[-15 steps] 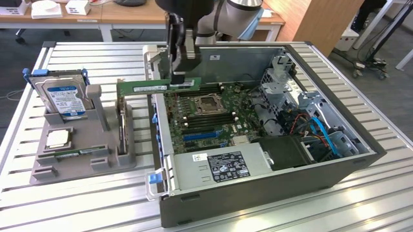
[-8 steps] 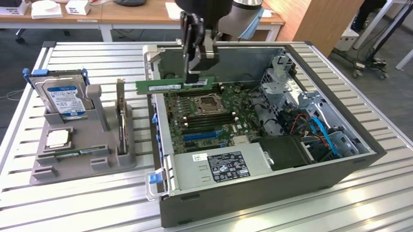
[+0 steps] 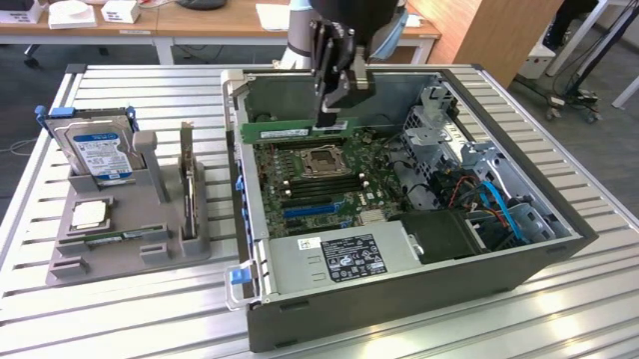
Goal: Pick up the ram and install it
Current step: 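Pick up the ram and move it above insertion slot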
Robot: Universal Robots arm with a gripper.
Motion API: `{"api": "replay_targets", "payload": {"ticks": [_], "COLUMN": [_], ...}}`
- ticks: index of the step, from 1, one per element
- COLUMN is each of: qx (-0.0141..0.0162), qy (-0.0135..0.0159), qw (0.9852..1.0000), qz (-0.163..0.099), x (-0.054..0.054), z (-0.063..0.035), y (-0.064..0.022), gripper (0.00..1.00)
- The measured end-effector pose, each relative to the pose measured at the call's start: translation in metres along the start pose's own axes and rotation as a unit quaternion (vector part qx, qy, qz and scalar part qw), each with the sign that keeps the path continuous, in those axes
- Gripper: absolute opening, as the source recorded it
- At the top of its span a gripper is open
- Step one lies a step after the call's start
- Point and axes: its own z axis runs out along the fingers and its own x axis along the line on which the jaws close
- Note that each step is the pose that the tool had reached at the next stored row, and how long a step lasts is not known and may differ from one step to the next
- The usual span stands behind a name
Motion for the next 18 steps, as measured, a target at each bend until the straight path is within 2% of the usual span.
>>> {"api": "replay_targets", "payload": {"ticks": [8,18], "qx": [-0.0007,-0.0011], "qy": [-0.0001,-0.0002], "qw": [1.0,1.0], "qz": [0.0,0.0], "x": [0.001,0.001], "z": [-0.0017,-0.0033], "y": [-0.033,-0.067], "gripper": [0.11,0.11]}}
